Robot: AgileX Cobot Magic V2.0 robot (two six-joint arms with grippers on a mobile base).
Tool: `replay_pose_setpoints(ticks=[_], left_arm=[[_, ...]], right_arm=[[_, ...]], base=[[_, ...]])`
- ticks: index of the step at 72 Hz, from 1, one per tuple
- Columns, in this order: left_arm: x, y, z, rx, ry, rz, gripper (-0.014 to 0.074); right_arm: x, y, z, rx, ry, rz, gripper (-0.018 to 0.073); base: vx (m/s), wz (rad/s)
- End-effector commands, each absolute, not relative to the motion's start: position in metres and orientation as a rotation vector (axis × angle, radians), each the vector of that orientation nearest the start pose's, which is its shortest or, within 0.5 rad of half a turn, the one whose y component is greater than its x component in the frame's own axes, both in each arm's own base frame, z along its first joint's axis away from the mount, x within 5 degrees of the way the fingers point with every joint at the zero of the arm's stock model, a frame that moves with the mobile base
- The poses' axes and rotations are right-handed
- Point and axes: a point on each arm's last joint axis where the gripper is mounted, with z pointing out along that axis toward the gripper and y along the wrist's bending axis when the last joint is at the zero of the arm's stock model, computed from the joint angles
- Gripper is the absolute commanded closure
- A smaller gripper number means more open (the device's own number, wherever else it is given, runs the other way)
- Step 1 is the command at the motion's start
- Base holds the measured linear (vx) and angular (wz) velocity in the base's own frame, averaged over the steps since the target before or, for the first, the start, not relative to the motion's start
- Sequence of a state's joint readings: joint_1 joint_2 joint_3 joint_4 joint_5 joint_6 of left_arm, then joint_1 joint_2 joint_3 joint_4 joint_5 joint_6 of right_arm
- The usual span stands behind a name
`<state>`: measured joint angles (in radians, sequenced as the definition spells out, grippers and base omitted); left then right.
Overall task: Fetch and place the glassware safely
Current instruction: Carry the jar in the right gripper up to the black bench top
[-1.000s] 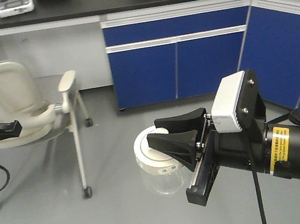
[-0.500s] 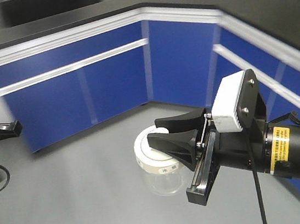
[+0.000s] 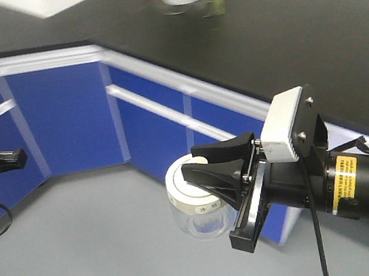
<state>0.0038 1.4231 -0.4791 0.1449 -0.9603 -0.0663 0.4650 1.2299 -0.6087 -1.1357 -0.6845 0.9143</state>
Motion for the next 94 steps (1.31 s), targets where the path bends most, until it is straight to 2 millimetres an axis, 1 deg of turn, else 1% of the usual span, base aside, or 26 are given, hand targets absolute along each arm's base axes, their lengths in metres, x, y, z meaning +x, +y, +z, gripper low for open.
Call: replay_pose_setpoints(ticks=[1, 54, 69, 94], left_arm=[[0.2656, -0.0096, 0.2613, 0.094, 1.351, -0.078, 0.0603], [0.2656, -0.0096, 0.2613, 0.094, 1.351, -0.078, 0.0603], [0.2656, -0.0096, 0.2613, 0.094, 1.351, -0.078, 0.0603], [0.2656, -0.0097, 0.2612, 0.095, 1.351, -0.078, 0.0603]], right_arm=[[0.1908, 0.1562, 0.299, -0.894, 1.445, 0.843, 0.0563], [0.1908, 0.1562, 0.299, -0.894, 1.445, 0.844, 0.0563], [0.1908, 0.1562, 0.299, -0.894, 1.445, 0.844, 0.0563], [0.1908, 0.1562, 0.299, -0.894, 1.445, 0.844, 0.0563]], base=[[0.19, -0.76], [0.15, -0.76], [0.13, -0.42], [0.1, -0.2]])
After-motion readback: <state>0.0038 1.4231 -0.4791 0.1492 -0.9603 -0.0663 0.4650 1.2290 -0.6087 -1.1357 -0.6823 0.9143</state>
